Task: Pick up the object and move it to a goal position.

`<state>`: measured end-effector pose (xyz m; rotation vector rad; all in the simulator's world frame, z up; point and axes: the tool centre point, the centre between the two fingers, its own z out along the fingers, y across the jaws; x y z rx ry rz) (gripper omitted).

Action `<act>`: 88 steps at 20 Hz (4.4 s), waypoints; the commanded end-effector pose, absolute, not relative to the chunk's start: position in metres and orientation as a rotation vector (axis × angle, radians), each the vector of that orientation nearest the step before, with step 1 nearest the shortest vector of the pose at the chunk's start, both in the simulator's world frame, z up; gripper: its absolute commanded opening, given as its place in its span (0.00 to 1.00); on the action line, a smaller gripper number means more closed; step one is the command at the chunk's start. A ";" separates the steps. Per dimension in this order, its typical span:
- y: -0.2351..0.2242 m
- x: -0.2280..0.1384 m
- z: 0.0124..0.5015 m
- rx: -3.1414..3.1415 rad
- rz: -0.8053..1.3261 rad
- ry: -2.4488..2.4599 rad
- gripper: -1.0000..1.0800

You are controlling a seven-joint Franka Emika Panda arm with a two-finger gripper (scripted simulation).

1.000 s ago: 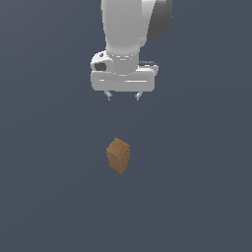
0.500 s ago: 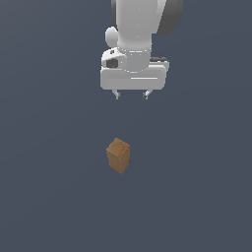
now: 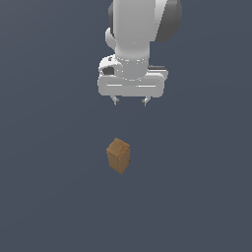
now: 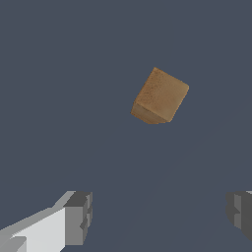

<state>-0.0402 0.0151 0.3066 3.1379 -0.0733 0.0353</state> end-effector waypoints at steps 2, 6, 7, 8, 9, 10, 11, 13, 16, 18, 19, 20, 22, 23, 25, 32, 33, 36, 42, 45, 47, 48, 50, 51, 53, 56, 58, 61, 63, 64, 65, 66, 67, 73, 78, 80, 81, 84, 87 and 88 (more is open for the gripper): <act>0.011 -0.027 0.296 3.138 0.030 -0.166 0.96; 0.003 -0.007 0.278 3.131 0.023 -0.312 0.96; 0.001 -0.001 0.273 3.128 0.021 -0.354 0.96; -0.001 0.005 0.267 3.123 0.019 -0.399 0.96; -0.004 0.011 0.261 3.117 0.017 -0.445 0.96; -0.006 0.017 0.254 3.111 0.015 -0.490 0.96; -0.009 0.022 0.248 3.104 0.013 -0.532 0.96; -0.013 0.031 0.237 3.089 0.009 -0.608 0.96; -0.019 0.043 0.222 3.067 0.006 -0.704 0.96; -0.023 0.049 0.213 3.053 0.004 -0.755 0.96; -0.024 0.051 0.209 3.047 0.003 -0.777 0.96; -0.025 0.053 0.206 3.042 0.002 -0.796 0.96; -0.027 0.057 0.200 3.032 0.001 -0.828 0.96; -0.028 0.058 0.198 3.028 0.001 -0.841 0.96; -0.029 0.060 0.195 3.022 0.000 -0.859 0.96; -0.030 0.060 0.190 3.021 -0.001 -0.862 0.96; -0.030 0.060 0.188 3.021 -0.001 -0.863 0.96; -0.030 0.060 0.175 3.020 -0.001 -0.865 0.96; -0.030 0.059 0.147 3.019 0.000 -0.869 0.96; -0.030 0.060 0.142 3.019 0.000 -0.870 0.96; -0.030 0.061 0.143 3.019 0.000 -0.870 0.96; -0.030 0.061 0.143 3.019 0.000 -0.870 0.96; -0.030 0.061 0.143 3.019 0.000 -0.870 0.00; -0.030 0.061 0.143 3.019 0.000 -0.870 0.00; -0.030 0.061 0.143 3.019 0.000 -0.870 0.00; -0.030 0.061 0.143 3.019 0.000 -0.870 0.00; -0.030 0.061 0.143 3.019 0.000 -0.870 0.00; -0.030 0.060 0.143 3.019 -0.002 -0.869 0.00; -0.031 0.059 0.146 3.019 -0.002 -0.869 0.00; -0.031 0.057 0.147 3.019 -0.002 -0.869 0.00; -0.032 0.056 0.150 3.019 -0.002 -0.869 0.00; -0.032 0.055 0.152 3.019 -0.002 -0.869 0.00; -0.033 0.053 0.155 3.019 -0.002 -0.869 0.00; -0.041 0.036 0.182 3.019 -0.002 -0.869 0.00; -0.051 0.014 0.217 3.020 -0.002 -0.870 0.00; -0.056 0.004 0.235 3.020 -0.002 -0.870 0.00; -0.058 -0.002 0.244 3.020 -0.002 -0.870 0.00; -0.066 -0.018 0.271 3.020 -0.002 -0.870 0.00; -0.074 -0.035 0.299 3.020 -0.002 -0.870 0.00; -0.077 -0.040 0.308 3.020 -0.001 -0.870 0.00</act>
